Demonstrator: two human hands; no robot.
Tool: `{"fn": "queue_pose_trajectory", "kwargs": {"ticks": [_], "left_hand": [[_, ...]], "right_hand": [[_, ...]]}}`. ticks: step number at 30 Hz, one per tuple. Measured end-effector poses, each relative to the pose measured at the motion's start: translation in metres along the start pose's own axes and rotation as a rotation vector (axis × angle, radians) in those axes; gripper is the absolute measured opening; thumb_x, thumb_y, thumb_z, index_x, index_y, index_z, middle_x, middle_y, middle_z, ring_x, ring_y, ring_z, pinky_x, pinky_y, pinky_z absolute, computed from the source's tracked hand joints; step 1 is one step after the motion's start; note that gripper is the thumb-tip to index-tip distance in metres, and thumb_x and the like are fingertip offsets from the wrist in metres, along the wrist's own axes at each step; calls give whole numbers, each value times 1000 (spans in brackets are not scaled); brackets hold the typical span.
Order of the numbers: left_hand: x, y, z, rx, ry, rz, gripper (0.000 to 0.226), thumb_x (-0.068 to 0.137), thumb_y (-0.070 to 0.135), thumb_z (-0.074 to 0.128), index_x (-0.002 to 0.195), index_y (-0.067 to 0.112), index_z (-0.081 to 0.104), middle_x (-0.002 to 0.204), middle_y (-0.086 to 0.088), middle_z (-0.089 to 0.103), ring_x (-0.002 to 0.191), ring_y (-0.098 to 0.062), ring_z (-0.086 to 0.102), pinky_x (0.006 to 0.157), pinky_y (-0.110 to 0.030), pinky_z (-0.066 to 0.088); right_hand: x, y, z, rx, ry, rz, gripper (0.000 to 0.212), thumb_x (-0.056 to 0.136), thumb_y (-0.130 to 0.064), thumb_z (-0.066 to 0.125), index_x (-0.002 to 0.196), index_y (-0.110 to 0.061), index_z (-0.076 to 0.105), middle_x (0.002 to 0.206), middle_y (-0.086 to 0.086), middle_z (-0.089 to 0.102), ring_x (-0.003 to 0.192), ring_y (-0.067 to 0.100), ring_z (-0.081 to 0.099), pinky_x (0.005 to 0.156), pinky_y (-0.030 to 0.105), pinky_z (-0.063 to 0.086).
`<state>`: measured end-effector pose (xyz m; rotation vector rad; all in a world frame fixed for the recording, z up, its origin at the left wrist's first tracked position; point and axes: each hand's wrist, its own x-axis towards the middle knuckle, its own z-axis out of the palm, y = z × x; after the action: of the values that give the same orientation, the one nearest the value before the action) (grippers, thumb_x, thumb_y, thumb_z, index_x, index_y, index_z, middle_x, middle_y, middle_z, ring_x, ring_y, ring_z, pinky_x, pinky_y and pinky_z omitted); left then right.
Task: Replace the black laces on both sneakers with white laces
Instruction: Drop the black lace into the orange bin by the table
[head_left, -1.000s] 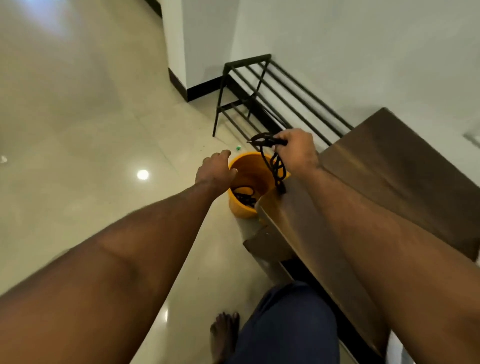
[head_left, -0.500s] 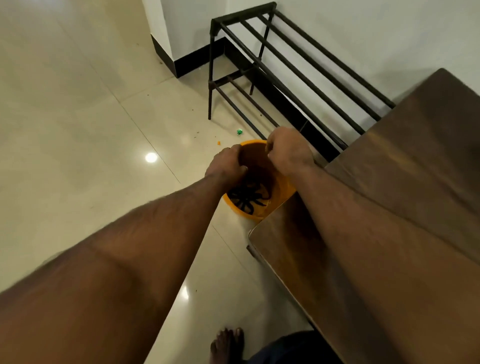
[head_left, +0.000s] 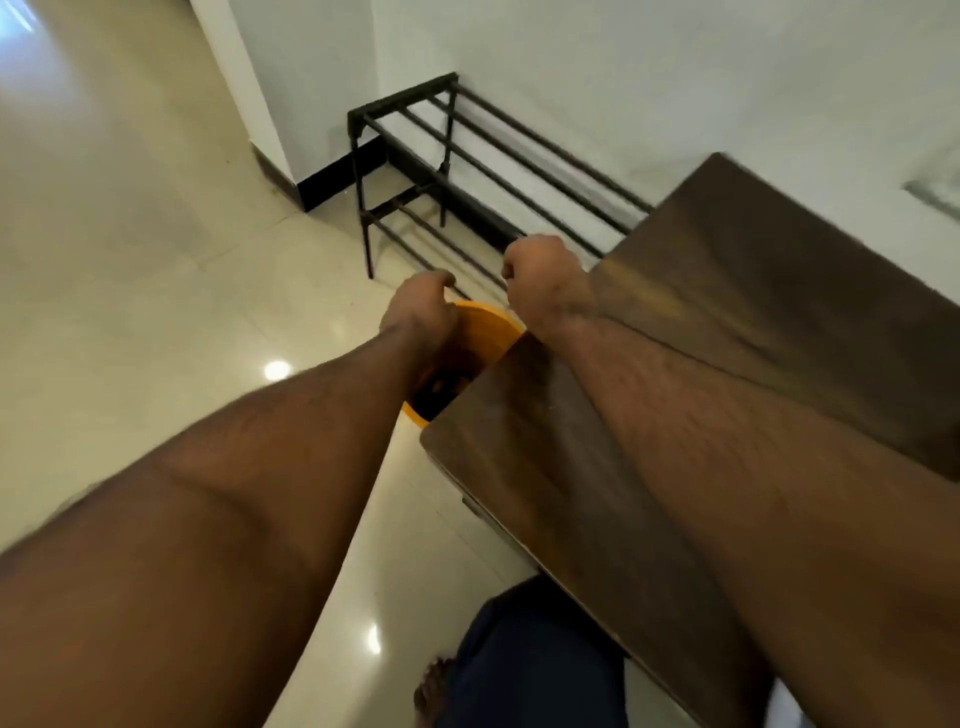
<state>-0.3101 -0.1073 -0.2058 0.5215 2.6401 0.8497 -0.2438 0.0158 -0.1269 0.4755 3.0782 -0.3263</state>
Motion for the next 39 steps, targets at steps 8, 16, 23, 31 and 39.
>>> {"fn": "queue_pose_trajectory", "kwargs": {"ticks": [8, 16, 23, 31, 39], "left_hand": [[-83, 167, -12, 93, -9, 386, 42, 90, 20, 55, 132, 19, 59, 131, -8, 60, 121, -28, 55, 101, -37, 46], [-259, 331, 70, 92, -177, 803, 41, 90, 17, 56, 131, 8, 58, 129, -12, 61, 121, -27, 55, 102, -34, 43], [-387, 384, 168, 118, -394, 1051, 39, 92, 16, 56, 130, 8, 59, 132, -12, 60, 124, -28, 53, 103, -29, 36], [-427, 374, 248, 233, -601, 1007, 67, 80, 14, 57, 145, 21, 41, 156, -5, 33, 144, -24, 29, 118, -38, 24], [-431, 354, 274, 53, -627, 858, 56, 93, 24, 47, 148, 18, 38, 161, -3, 23, 145, -24, 24, 118, -38, 19]], "right_hand": [[-139, 97, -130, 32, 170, 248, 29, 87, -2, 48, 109, -6, 66, 117, 17, 62, 108, 34, 60, 92, 37, 49], [-349, 210, -194, 38, 392, 530, 23, 83, 2, 50, 94, -3, 70, 100, 16, 68, 94, 33, 64, 80, 33, 49], [-524, 298, -185, 139, 381, 763, 14, 80, -5, 63, 87, -9, 74, 97, 10, 72, 95, 26, 66, 80, 25, 46], [-588, 333, -118, 276, 152, 924, 18, 83, 0, 64, 95, -10, 74, 102, 6, 71, 95, 17, 65, 83, 27, 51], [-574, 338, -69, 237, -157, 1030, 41, 86, -17, 68, 125, -17, 55, 124, 8, 59, 110, 27, 59, 93, 43, 52]]}}
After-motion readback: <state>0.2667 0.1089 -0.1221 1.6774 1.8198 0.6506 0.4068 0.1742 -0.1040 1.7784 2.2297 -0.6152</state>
